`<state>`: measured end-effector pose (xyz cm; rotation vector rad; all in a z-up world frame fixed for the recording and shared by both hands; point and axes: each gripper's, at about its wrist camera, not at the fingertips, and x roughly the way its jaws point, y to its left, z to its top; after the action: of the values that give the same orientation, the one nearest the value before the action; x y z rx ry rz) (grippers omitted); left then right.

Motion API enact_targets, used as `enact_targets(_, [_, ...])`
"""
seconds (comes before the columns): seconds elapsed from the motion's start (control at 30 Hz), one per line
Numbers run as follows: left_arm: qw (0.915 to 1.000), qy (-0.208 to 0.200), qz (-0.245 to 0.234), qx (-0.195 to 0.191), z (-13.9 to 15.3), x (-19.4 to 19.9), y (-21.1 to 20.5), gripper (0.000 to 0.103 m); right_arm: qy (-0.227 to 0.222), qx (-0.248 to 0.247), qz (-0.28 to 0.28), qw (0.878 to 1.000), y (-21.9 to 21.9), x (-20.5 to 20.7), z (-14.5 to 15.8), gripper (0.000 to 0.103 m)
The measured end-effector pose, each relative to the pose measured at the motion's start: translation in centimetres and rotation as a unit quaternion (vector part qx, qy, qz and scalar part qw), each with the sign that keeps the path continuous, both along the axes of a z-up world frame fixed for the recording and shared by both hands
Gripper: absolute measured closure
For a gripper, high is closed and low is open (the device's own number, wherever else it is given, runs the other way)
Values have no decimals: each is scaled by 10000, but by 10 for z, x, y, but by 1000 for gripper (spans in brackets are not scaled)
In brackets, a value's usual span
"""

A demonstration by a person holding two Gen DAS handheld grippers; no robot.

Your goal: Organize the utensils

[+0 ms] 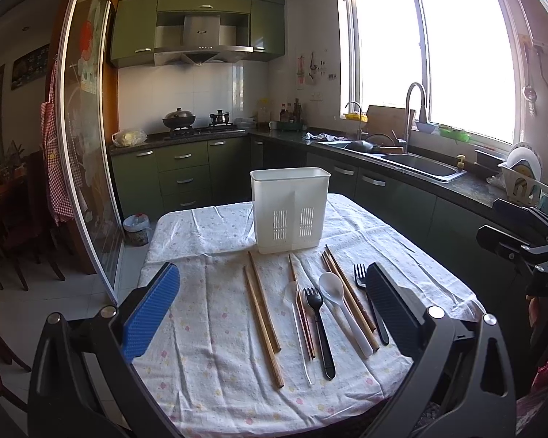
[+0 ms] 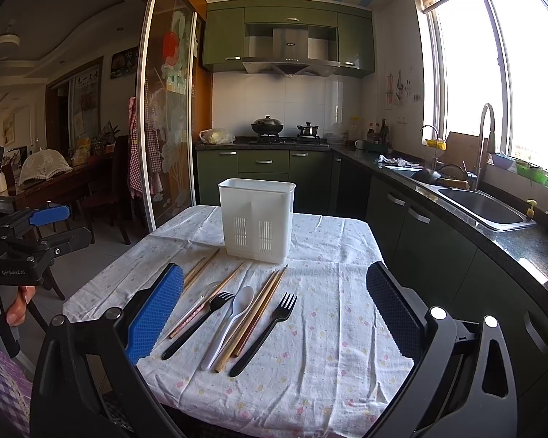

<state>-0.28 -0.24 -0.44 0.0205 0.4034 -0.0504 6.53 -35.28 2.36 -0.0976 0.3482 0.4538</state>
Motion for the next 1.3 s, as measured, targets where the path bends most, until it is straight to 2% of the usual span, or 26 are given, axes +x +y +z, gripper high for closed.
enact_targets(0.67, [10000,8,0,-15,0,0,-1,6,17,-2,1,10000,0,1,0,4])
enact_targets(1.1, [9999,21,163,21,-6,-1,-4,6,22,2,-4,10000,1,3,0,4])
enact_targets(1.3, [9998,37,199,33,1,2,0,6,27,2,-2,10000,1,4,0,4])
